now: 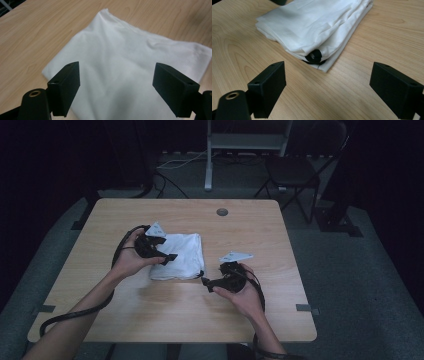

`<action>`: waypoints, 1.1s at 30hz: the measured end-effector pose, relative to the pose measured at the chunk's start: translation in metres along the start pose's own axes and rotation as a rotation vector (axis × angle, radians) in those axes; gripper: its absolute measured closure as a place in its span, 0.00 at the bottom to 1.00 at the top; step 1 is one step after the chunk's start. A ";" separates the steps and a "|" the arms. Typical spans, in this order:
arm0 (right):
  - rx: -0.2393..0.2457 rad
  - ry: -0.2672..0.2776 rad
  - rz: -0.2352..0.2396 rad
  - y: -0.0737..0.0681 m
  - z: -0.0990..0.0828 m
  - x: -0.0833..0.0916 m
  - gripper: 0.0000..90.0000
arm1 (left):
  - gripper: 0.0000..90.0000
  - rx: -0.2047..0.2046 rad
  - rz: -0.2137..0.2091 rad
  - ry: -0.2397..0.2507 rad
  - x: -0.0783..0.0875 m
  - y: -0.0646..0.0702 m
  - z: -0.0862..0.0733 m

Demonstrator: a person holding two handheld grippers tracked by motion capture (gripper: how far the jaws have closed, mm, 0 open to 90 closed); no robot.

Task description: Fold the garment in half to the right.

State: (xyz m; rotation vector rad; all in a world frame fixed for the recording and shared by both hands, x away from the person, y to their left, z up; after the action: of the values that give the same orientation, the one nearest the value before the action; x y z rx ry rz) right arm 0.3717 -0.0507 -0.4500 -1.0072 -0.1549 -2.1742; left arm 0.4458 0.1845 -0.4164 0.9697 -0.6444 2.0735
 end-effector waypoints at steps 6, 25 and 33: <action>-0.005 0.005 -0.010 0.003 -0.002 0.004 0.15 | 0.24 0.007 0.007 0.016 0.011 0.001 -0.021; -0.005 0.013 -0.045 0.013 -0.014 0.018 0.15 | 0.24 0.106 0.045 0.114 0.050 -0.004 -0.074; -0.013 0.013 -0.052 0.016 -0.019 0.021 0.15 | 0.24 0.142 0.063 0.126 0.061 -0.007 -0.095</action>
State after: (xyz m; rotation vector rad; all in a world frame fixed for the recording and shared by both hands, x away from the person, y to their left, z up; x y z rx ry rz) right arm 0.3614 -0.0820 -0.4515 -1.0063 -0.1627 -2.2314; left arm 0.3843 0.2787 -0.4226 0.8984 -0.4733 2.2404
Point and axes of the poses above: each handheld gripper's, and its own axes: x roughly backward along the jaws, z roughly out of its top, y roughly to its right, the point moved 5 cm from there along -x, roughly forward along the jaws, and after that the axes turned 9 degrees about -y, right-handed, at the moved point
